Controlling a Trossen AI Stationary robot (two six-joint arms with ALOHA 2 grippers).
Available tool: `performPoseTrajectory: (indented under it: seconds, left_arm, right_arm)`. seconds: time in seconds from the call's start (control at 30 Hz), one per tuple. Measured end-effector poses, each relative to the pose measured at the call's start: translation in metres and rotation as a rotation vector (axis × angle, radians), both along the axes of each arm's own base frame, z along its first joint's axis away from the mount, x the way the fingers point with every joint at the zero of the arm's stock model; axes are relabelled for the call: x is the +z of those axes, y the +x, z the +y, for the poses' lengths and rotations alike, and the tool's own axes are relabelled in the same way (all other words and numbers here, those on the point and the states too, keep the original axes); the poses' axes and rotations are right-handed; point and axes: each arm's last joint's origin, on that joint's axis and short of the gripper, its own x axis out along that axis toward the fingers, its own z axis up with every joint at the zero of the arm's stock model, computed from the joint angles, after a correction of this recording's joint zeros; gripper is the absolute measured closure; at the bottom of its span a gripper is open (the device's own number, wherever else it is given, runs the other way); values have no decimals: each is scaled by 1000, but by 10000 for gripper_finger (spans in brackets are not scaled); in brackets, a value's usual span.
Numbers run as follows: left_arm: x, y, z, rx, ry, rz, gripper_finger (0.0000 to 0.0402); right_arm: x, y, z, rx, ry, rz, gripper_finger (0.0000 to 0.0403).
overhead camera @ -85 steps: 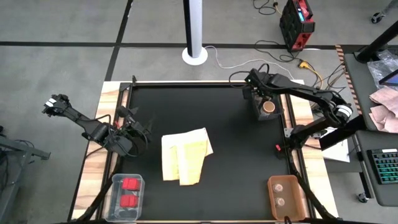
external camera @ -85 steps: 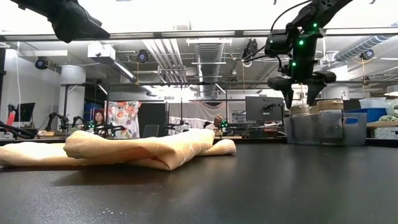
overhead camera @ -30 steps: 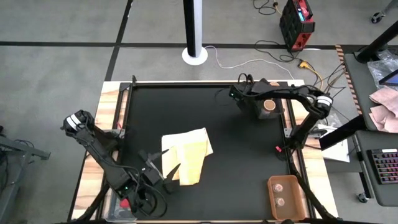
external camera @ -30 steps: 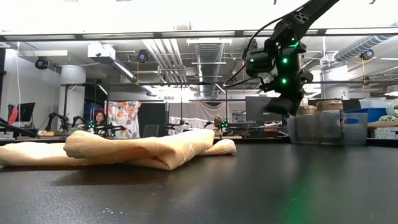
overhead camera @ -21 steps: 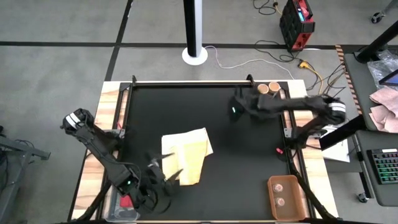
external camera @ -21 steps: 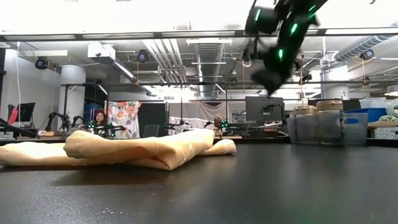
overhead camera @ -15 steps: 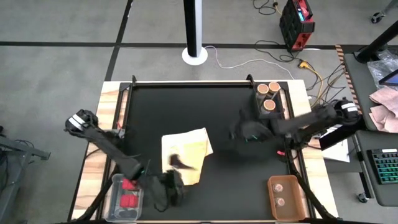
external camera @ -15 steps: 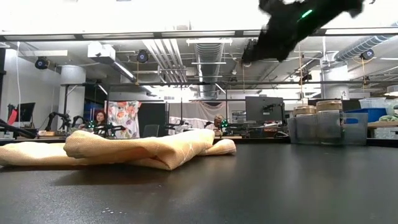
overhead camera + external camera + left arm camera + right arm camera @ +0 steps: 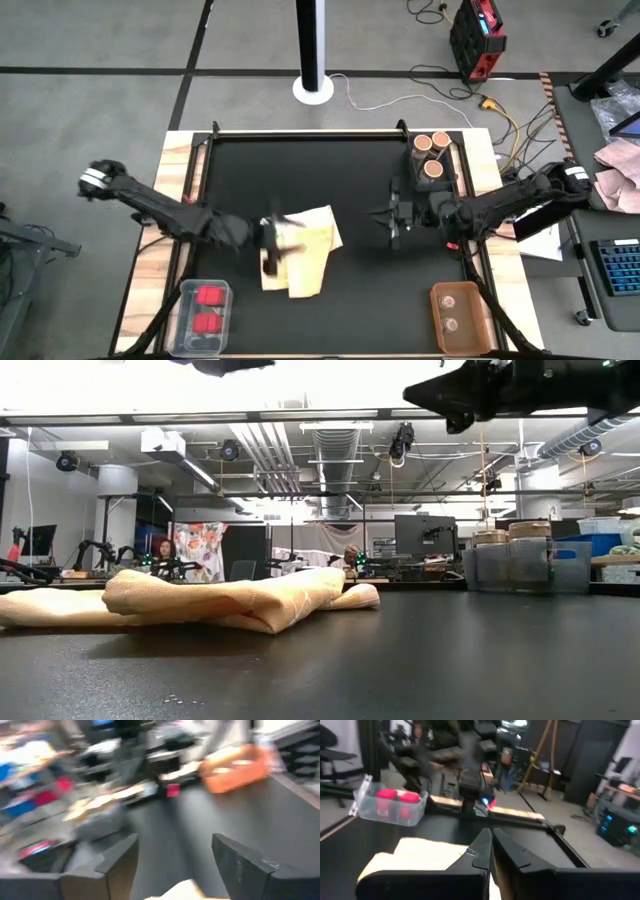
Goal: Sort spices by type
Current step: Return to Home Position
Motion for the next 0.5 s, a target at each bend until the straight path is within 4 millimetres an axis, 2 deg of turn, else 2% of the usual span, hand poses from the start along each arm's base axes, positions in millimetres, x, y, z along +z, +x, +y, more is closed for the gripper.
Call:
performPoseTrajectory:
  seconds: [0.1, 0.2, 0.33, 0.5]
  left_arm:
    - [-13, -32, 26, 89, -22, -78, 187]
    - [-26, -62, 43, 88, -99, -158, 208]
    - [-42, -96, 56, 109, -143, -214, 231]
    - [-51, -130, 65, 99, -167, -317, 252]
  right_arm:
    - [5, -2, -18, 59, 0, -22, 394]
    - [6, -5, -32, 118, 3, -31, 394]
    - [6, -12, -36, 121, -16, -47, 394]
    - [-1, -28, -36, 112, -53, -109, 394]
